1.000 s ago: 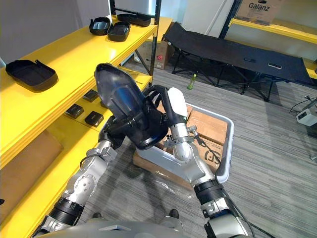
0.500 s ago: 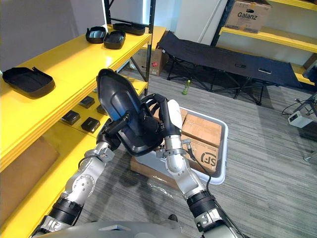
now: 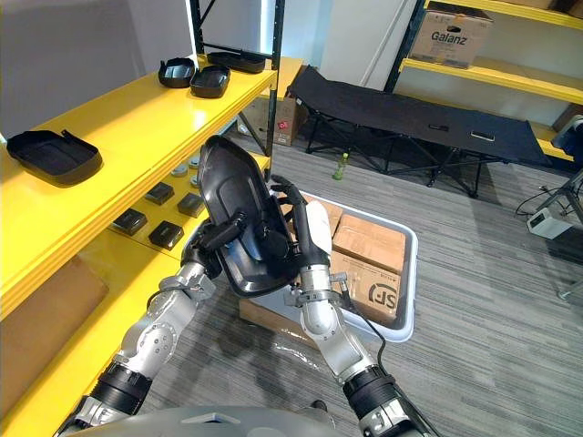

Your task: Walk over and take three plastic housings, then place them on the shelf

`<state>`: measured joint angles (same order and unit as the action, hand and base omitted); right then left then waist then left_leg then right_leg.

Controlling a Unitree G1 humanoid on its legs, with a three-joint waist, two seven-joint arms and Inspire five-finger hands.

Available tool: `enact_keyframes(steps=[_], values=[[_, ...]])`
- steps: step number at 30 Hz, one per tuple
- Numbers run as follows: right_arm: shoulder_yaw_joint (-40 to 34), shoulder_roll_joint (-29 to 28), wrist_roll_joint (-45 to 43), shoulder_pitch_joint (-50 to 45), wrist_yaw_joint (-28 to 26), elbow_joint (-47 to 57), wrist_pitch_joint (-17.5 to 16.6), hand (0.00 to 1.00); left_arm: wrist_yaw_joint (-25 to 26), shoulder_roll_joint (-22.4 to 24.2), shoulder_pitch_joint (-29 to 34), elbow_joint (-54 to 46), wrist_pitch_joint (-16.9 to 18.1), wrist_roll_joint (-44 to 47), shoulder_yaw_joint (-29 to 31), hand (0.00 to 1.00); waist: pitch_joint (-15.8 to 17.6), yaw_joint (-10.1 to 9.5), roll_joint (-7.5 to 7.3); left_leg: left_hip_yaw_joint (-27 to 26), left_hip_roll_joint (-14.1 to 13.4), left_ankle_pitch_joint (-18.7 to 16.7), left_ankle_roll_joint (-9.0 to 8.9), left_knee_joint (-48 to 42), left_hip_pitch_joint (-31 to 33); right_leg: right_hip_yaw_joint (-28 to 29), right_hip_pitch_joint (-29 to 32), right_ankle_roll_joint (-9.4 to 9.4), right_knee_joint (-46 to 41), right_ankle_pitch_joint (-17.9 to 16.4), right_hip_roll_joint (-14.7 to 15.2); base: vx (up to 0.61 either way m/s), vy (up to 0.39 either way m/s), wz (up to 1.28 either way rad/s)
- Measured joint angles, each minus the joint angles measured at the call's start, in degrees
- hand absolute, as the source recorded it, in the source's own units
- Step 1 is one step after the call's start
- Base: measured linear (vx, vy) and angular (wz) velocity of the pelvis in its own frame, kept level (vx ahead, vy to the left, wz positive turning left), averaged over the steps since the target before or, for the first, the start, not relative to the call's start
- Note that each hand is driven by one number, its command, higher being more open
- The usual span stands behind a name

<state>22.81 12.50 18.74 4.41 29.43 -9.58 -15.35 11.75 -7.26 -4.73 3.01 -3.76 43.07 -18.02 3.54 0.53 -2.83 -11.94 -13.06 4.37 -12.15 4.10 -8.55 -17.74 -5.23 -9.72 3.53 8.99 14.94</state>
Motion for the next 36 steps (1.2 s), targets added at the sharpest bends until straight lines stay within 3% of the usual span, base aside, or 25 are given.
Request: enact_keyframes(steps=[2,6,8,11,13,18,21,27,30,36], values=[[-1.1,-1.8,-1.8,-1.6,0.0,2.7,0.3,1.0,1.1,0.5,1.3,-3.2,0.0,-2.1,0.5,0.0,0.0,-0.01,0.01,0.0,0.0,-0.2,-0.06,-0.1,0.0,0.0,0.0,-0.01,0.0,0.0,0.0,0.0,0.0,0.0],[-3.4,-4.5,-5.6,-4.7,-0.8,7.7,0.2,1.0,6.1,3.8,5.2,-10.3,1.8,-14.6,4.2,0.0,0.0,0.02,0.07,0.0,-0.1,-1.4,-0.11,-1.4,0.0,0.0,-0.6,-0.11,0.0,0.0,0.0,0.0,0.0,0.0],[-5.9,-4.5,-8.7,-6.9,-2.6,8.3,1.1,1.0,10.5,5.3,5.3,-10.4,5.9,-22.2,10.0,0.0,0.0,0.16,0.16,0.1,-0.1,-2.2,-0.33,-2.0,-0.1,0.0,-0.9,-0.05,0.0,-0.3,0.0,0.0,0.0,0.0],[-5.6,-6.7,-13.8,-8.5,-6.8,10.3,3.5,1.0,12.8,5.3,6.0,-11.3,9.7,-29.7,11.5,0.0,0.3,0.05,0.59,0.2,-0.2,-2.4,-0.16,-1.9,0.0,-0.1,-0.9,0.04,0.0,-0.5,0.0,0.0,0.0,0.0],[-7.7,-7.9,-18.4,-9.8,-8.0,11.6,4.8,1.0,17.1,5.6,7.8,-14.8,12.5,-36.1,14.9,0.0,0.3,0.33,0.65,0.2,-0.2,-2.6,-0.15,-1.9,0.0,-0.1,-0.9,0.0,0.0,-0.7,0.0,0.0,0.0,0.0],[-16.6,-7.6,-22.5,-13.3,-5.9,15.1,8.0,1.0,25.6,5.2,8.3,-22.3,18.5,-44.3,26.7,0.0,0.4,0.56,0.61,-0.1,-0.2,-3.2,-0.13,-2.9,0.1,0.2,-1.0,-0.21,0.0,-0.6,0.0,0.03,0.03,-0.03],[-19.5,-7.7,-26.5,-14.2,-5.3,16.3,10.0,1.0,25.3,4.8,10.1,-24.8,20.0,-46.0,26.5,0.0,0.5,0.54,0.75,-0.6,-0.2,-4.2,-0.12,-3.9,0.1,0.7,-1.0,-0.17,0.1,-0.7,0.0,0.01,0.025,-0.08],[-20.8,-7.9,-31.5,-19.1,-9.4,19.6,9.9,1.0,19.9,5.0,16.5,-24.5,20.5,-43.1,23.4,0.0,1.6,1.75,2.01,-1.3,-0.2,-4.8,0.09,-4.0,0.1,0.9,-0.8,-0.41,0.7,-0.9,0.0,0.0,0.012,-0.05],[-21.2,-7.9,-31.6,-20.4,-12.0,19.2,9.9,1.0,16.5,5.5,19.3,-24.4,23.8,-37.9,23.4,0.0,2.4,1.73,2.54,-1.3,-0.2,-4.9,-0.1,-4.0,0.2,0.9,-0.8,-0.59,0.7,-0.9,0.0,0.0,0.0,0.0],[-17.8,-7.6,-31.5,-17.2,-17.7,13.3,8.4,1.0,14.3,6.9,21.4,-25.1,29.0,-36.9,26.7,0.0,2.6,-0.03,2.68,0.5,-0.2,-5.9,0.13,-6.1,2.2,-0.1,-0.9,-0.8,0.8,-1.2,0.1,0.01,0.013,0.1]])
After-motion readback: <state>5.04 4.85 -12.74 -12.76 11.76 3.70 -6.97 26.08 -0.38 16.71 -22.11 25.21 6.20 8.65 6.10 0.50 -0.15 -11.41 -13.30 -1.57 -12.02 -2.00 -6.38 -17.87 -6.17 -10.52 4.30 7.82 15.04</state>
